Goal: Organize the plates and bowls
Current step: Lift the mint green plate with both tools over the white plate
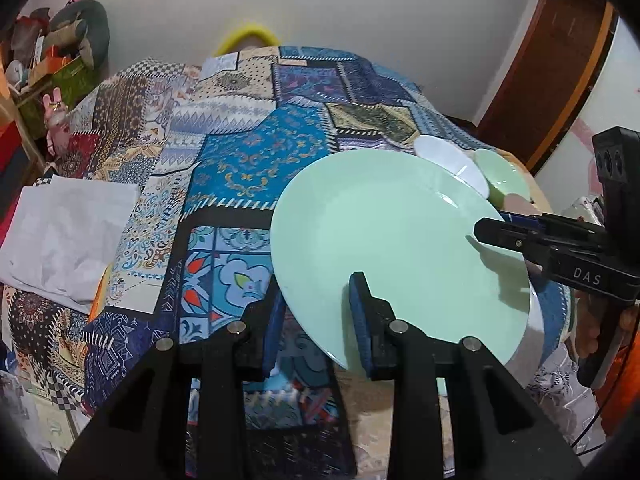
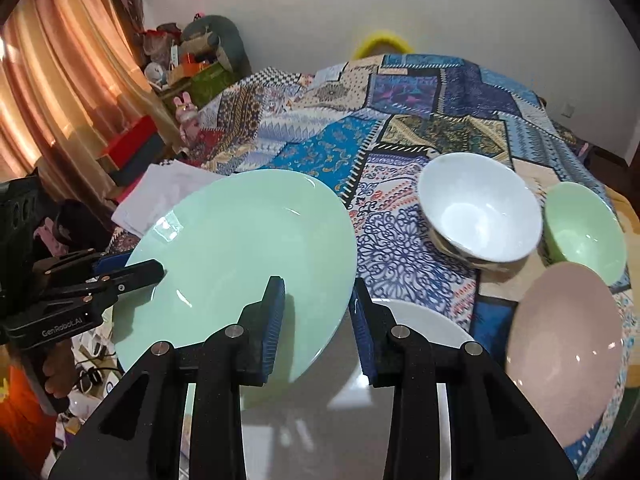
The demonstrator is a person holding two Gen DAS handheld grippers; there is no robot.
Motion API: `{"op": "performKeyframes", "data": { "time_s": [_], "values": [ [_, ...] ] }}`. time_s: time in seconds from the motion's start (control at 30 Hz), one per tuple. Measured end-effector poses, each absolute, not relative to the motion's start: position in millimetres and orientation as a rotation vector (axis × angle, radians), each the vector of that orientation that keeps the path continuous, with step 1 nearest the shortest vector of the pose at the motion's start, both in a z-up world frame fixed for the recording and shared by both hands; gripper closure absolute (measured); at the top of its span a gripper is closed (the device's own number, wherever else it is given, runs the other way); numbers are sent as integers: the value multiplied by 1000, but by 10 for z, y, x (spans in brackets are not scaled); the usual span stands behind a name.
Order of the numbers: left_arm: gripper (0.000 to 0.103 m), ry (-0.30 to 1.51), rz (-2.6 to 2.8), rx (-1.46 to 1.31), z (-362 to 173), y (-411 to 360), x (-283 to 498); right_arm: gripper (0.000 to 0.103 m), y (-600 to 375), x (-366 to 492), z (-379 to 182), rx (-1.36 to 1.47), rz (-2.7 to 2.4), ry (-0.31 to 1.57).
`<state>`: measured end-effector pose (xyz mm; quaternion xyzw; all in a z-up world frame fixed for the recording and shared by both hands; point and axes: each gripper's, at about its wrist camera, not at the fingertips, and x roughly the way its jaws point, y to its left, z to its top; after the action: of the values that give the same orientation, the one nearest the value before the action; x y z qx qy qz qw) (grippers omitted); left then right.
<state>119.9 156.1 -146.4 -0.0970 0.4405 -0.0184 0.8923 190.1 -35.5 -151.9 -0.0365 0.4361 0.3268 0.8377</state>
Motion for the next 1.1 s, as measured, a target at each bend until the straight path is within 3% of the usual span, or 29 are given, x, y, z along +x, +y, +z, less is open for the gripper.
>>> {"op": "performKeyframes", "data": {
  "time_s": [0.67,1.1],
  "values": [
    [72,901,-111,-142,-1248,887,1020,72,-987,1599,-1466,1,640,891],
    [72,967,-153,-135,-1461,630,1061,72,-1255,1529,-1687,55,616,926]
  ]
}}
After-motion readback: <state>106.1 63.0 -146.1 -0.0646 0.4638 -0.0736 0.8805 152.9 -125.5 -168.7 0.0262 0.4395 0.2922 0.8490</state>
